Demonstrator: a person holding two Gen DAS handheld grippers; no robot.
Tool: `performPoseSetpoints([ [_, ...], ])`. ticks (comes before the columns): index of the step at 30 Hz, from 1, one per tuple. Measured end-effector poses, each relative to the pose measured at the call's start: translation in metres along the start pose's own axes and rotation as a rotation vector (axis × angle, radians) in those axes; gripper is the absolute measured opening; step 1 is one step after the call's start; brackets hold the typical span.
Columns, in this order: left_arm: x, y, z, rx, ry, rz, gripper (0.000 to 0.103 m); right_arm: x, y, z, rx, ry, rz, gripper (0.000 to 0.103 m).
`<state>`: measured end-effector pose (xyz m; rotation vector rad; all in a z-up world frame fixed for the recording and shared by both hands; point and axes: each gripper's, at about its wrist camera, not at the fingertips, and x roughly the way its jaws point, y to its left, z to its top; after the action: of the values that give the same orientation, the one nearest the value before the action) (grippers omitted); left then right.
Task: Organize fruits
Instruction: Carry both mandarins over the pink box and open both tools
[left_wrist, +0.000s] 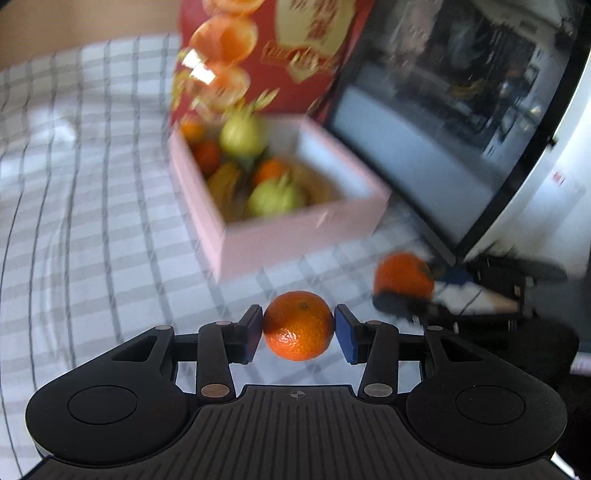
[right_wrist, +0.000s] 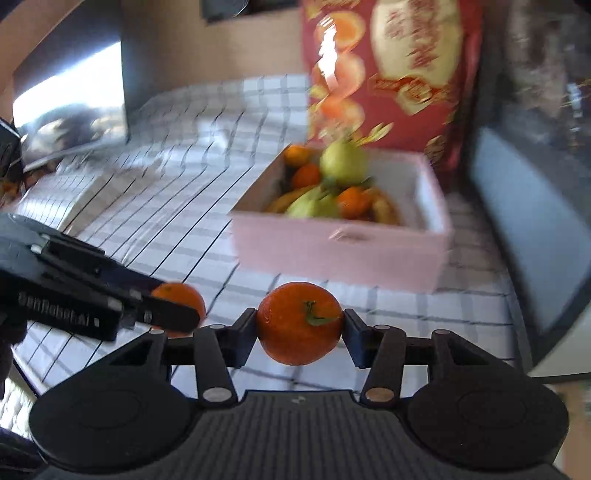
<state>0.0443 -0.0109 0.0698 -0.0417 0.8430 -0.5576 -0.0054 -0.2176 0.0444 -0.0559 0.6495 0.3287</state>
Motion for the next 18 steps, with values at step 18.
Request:
performPoseSetpoints([
  [18,0.079,-0.001,0.175,-0.047,-0.182,-0.058,0.047,-0.034,-0.048,-0.031,0.165,-0.002,-0.182,0.049],
])
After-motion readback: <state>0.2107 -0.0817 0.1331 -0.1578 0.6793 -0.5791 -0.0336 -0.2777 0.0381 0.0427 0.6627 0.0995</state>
